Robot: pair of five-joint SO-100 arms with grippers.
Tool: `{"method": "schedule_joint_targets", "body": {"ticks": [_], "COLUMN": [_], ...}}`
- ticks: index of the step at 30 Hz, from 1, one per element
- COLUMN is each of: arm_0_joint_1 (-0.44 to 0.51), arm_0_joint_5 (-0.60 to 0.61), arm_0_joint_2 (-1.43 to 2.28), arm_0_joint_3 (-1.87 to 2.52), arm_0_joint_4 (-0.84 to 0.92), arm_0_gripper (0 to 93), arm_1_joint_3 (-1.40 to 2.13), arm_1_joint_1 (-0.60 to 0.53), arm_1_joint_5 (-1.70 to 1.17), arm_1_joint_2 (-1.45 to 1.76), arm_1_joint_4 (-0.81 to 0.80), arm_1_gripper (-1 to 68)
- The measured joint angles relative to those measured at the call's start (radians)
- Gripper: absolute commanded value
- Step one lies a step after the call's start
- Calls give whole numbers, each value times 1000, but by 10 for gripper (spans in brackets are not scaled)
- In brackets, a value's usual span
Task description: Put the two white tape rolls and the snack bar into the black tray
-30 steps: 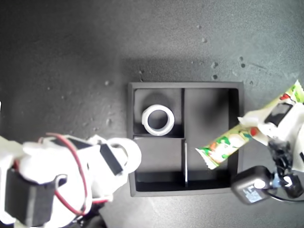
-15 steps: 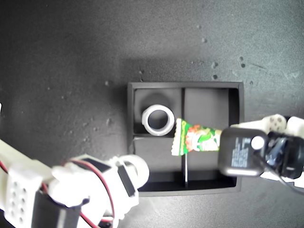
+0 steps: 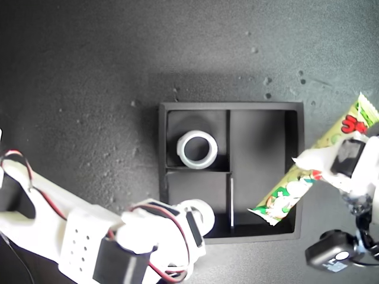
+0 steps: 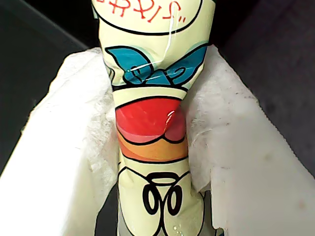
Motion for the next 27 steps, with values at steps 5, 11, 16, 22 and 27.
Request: {"method": "schedule_joint_targets", "body": {"ticks": [5,11,16,22,27], "arm_0_joint_1": [-3,18,40,29,-44], "arm_0_joint_5": [-21,-52,-67,-92,-155], "arm_0_joint_2": [-103,-112,-97,38,364], "arm_0_joint_3": [-92,-104,-77,69,434], "arm_0_joint_4": [0,0,0,0,0], "arm_0_gripper": [35,171,177,49,0], "arm_1_joint_3": [8,71,81,92,107], "arm_1_joint_1": [2,41,44,40,-6], "arm_1_joint_5": [-98,-109,-109,-109,-137], "arm_1_joint_2": [-5,-6,-6,-6,-6], "arm_1_joint_4": [-64,-106,-109,-109,-109], "arm_1_gripper": [-5,-5,-5,-1,199]}}
